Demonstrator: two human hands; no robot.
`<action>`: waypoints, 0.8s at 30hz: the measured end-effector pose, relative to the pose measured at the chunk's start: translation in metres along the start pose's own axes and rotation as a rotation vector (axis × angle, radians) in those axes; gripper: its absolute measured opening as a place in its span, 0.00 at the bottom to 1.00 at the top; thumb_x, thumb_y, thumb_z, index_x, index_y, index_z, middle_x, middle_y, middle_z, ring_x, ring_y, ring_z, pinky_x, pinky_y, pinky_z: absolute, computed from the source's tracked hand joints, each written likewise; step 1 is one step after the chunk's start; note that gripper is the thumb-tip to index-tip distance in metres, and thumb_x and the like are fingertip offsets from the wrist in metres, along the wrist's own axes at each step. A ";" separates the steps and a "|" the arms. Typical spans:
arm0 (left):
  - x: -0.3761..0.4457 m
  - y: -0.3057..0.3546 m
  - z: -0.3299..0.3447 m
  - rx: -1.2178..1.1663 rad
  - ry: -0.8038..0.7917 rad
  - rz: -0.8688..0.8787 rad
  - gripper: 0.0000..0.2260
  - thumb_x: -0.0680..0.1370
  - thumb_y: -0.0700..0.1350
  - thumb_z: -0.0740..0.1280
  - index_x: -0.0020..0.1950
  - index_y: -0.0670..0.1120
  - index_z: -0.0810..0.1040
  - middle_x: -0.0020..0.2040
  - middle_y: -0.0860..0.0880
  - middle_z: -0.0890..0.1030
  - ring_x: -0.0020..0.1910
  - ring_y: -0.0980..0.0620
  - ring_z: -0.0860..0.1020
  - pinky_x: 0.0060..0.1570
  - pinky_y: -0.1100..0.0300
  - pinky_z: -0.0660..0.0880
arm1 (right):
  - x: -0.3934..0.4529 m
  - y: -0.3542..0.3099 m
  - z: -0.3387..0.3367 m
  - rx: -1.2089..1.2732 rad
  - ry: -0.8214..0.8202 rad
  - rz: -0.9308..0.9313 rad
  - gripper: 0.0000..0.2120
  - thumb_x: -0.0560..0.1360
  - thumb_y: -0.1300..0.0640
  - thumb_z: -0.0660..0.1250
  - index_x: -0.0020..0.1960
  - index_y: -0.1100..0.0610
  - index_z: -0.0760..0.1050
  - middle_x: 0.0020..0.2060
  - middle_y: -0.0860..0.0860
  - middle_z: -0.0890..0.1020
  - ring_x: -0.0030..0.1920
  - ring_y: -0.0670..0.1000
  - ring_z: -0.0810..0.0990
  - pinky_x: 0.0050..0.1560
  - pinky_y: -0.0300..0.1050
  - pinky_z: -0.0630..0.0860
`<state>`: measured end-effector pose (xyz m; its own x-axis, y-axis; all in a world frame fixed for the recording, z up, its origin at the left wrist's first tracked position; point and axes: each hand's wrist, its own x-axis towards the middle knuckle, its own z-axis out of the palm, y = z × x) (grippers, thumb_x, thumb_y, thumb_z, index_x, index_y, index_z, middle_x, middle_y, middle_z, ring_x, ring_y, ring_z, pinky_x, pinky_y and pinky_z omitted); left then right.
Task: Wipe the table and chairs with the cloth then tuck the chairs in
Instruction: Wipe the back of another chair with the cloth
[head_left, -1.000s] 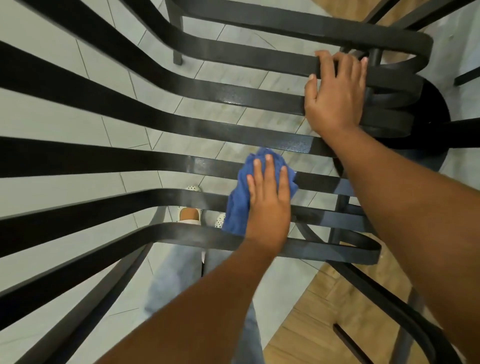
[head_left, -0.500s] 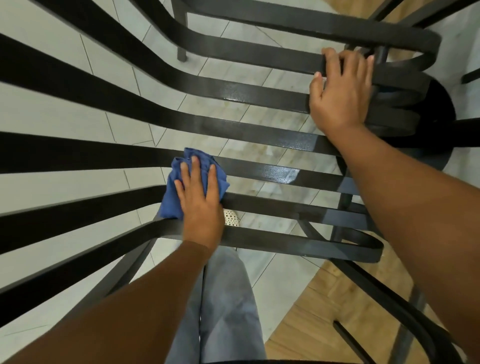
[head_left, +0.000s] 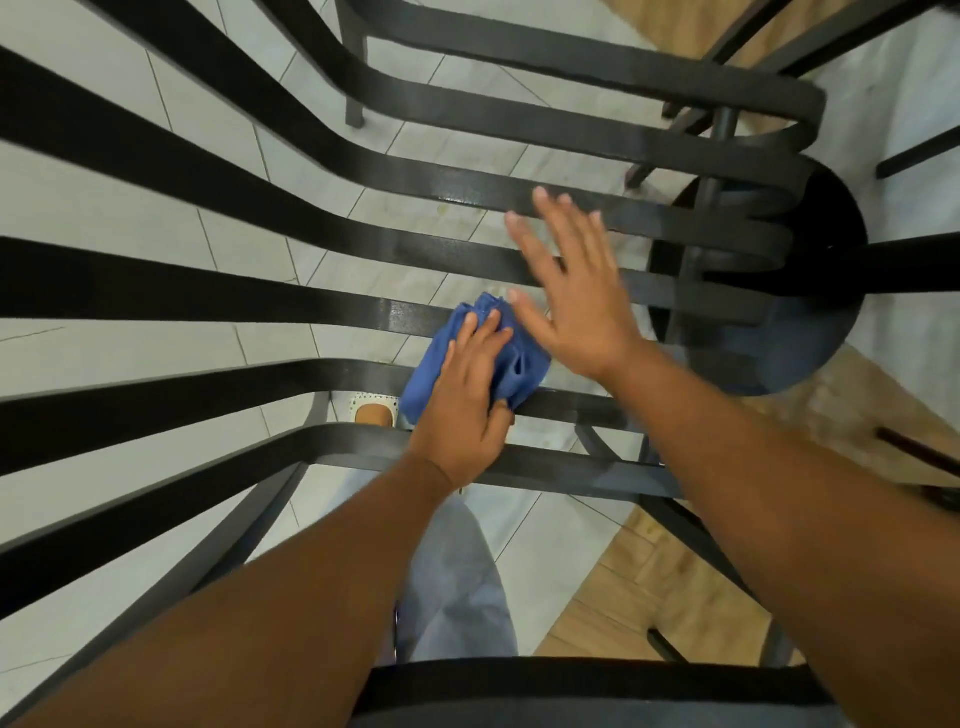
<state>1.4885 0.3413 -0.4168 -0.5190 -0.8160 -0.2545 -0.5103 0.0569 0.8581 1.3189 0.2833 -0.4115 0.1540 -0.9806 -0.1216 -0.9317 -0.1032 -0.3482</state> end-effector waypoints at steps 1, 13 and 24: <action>0.000 0.001 -0.007 0.005 -0.007 -0.012 0.27 0.74 0.43 0.54 0.74 0.43 0.58 0.74 0.46 0.59 0.75 0.47 0.54 0.74 0.58 0.51 | -0.016 -0.016 0.005 0.056 -0.018 -0.059 0.26 0.77 0.52 0.58 0.74 0.56 0.60 0.73 0.61 0.62 0.73 0.61 0.59 0.73 0.58 0.50; 0.009 -0.045 -0.058 0.421 -0.022 -0.014 0.27 0.78 0.51 0.48 0.74 0.39 0.61 0.75 0.41 0.58 0.74 0.45 0.47 0.71 0.48 0.42 | -0.063 -0.107 0.071 -0.301 -0.207 0.161 0.38 0.73 0.33 0.48 0.76 0.54 0.51 0.75 0.58 0.57 0.75 0.61 0.51 0.71 0.66 0.49; 0.018 -0.048 -0.030 0.804 -0.037 0.029 0.28 0.78 0.61 0.49 0.76 0.50 0.58 0.73 0.41 0.63 0.73 0.38 0.56 0.67 0.35 0.45 | -0.109 -0.032 0.044 -0.271 -0.113 0.317 0.35 0.73 0.32 0.52 0.75 0.47 0.56 0.76 0.56 0.56 0.75 0.63 0.48 0.66 0.74 0.45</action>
<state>1.5243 0.3061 -0.4491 -0.5546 -0.7892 -0.2636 -0.8265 0.4860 0.2840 1.3461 0.4004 -0.4283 -0.1326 -0.9481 -0.2890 -0.9892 0.1451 -0.0221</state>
